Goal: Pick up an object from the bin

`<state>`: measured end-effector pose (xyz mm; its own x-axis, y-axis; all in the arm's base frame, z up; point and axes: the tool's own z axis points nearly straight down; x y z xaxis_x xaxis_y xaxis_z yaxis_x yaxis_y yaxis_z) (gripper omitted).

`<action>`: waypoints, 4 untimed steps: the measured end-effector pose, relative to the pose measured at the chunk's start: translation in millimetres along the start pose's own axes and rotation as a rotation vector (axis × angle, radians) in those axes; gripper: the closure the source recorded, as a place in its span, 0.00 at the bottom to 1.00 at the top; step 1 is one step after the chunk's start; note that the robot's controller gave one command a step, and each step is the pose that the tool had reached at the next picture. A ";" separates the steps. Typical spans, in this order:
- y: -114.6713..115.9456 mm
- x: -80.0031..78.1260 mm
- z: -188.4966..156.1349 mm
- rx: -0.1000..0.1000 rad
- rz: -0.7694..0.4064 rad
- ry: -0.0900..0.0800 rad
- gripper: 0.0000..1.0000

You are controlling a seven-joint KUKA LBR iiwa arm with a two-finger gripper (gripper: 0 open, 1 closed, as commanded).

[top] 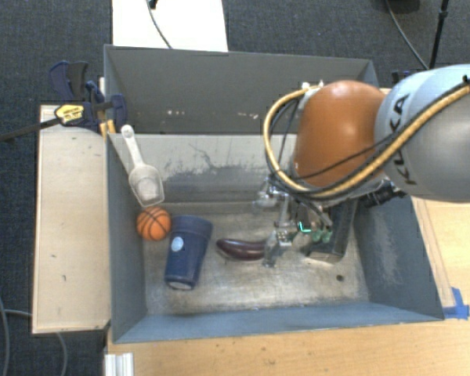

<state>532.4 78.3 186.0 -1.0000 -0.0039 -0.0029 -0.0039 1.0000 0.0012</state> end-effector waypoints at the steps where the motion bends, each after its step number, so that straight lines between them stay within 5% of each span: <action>1: 5.6 7.5 104.0 0.000 0.026 -0.001 1.00; 2: 5.6 7.5 104.0 0.000 0.028 -0.001 1.00; 3: 1.2 5.3 -11.8 0.000 0.058 0.000 1.00; 4: 1.2 5.5 -11.6 0.000 0.059 0.001 1.00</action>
Offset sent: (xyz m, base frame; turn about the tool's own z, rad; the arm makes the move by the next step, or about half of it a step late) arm 0.0000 0.0000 0.0000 0.0000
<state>527.0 79.5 197.7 -0.9985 0.0549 -0.0023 0.0549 0.9985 0.0011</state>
